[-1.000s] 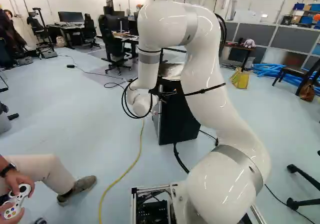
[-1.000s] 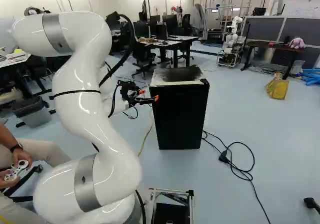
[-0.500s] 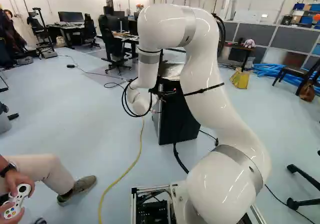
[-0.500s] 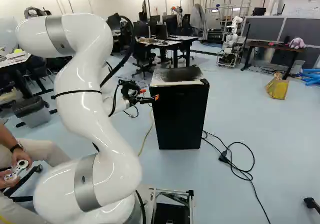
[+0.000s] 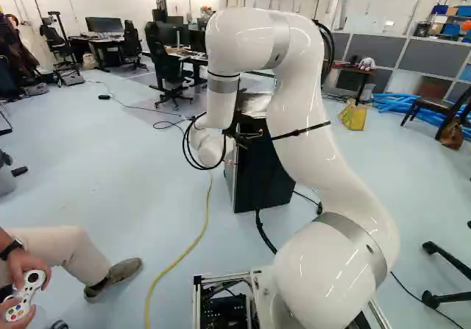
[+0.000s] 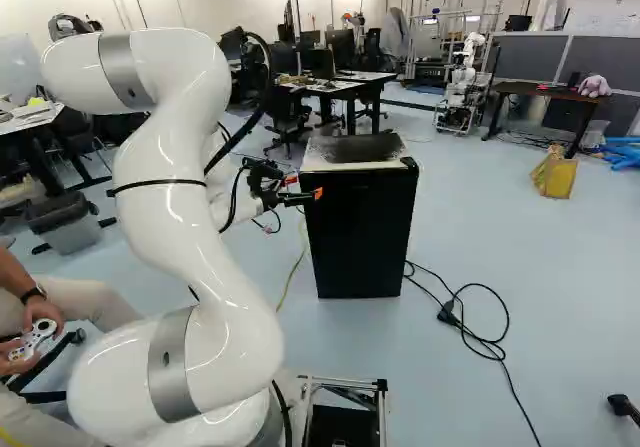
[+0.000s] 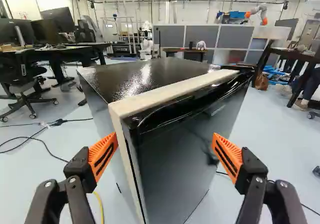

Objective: Grab a drink from the fridge

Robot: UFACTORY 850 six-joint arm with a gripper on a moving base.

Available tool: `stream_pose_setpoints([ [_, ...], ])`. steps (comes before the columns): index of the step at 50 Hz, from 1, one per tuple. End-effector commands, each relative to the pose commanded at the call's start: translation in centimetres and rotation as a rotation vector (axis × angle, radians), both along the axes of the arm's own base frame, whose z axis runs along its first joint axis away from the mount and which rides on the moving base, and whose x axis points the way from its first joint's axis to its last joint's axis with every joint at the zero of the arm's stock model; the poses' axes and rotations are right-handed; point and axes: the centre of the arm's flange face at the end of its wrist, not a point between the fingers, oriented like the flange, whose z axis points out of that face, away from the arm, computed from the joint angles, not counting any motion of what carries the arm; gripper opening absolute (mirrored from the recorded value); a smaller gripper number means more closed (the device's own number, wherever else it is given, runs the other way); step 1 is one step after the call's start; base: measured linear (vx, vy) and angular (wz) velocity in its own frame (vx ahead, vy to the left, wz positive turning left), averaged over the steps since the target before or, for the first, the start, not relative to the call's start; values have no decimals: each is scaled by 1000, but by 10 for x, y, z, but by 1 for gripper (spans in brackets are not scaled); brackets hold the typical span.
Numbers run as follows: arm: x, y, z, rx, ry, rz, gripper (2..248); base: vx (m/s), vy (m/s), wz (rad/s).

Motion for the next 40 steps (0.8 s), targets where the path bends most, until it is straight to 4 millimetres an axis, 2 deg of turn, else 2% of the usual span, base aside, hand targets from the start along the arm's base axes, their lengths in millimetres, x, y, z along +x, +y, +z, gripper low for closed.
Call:
stream_pose_setpoints([
  [26,1,-16,2,-14,-17,-54,247,0,0,0],
  [40,-16,-24,4,-22,3,-64,247,0,-1,-3],
])
